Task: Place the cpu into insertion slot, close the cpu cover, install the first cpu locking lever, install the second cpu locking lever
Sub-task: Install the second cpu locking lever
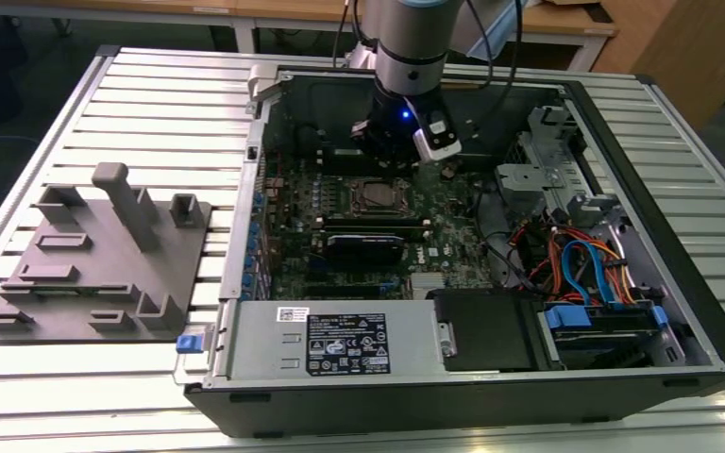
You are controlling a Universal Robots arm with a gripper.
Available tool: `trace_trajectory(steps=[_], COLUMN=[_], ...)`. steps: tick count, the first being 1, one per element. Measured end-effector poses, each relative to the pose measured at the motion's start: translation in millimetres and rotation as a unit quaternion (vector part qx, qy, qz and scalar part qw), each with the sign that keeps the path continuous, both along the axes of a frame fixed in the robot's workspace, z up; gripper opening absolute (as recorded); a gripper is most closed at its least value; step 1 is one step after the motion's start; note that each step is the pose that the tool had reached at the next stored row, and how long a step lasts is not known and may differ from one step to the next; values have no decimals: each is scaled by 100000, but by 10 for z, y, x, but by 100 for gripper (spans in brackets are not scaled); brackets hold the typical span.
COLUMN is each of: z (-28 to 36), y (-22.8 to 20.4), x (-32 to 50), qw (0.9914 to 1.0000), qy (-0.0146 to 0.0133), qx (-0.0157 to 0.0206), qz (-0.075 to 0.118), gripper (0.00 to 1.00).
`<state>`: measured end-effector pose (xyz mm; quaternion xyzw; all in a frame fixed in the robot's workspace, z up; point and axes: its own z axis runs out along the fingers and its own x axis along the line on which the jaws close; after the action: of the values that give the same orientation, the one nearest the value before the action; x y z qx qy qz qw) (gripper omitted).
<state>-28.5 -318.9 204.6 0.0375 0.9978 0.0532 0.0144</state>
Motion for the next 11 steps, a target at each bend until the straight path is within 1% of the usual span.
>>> trace_trajectory(steps=[7, 9, 11], z=[0, 1, 0], y=[-52, -61, -61], x=[0, 0, 0], qw=[100000, 100000, 100000], qy=[2, 2, 2], qx=[-50, -59, -60], qz=[2, 1, -8], gripper=[10, 10, 10])
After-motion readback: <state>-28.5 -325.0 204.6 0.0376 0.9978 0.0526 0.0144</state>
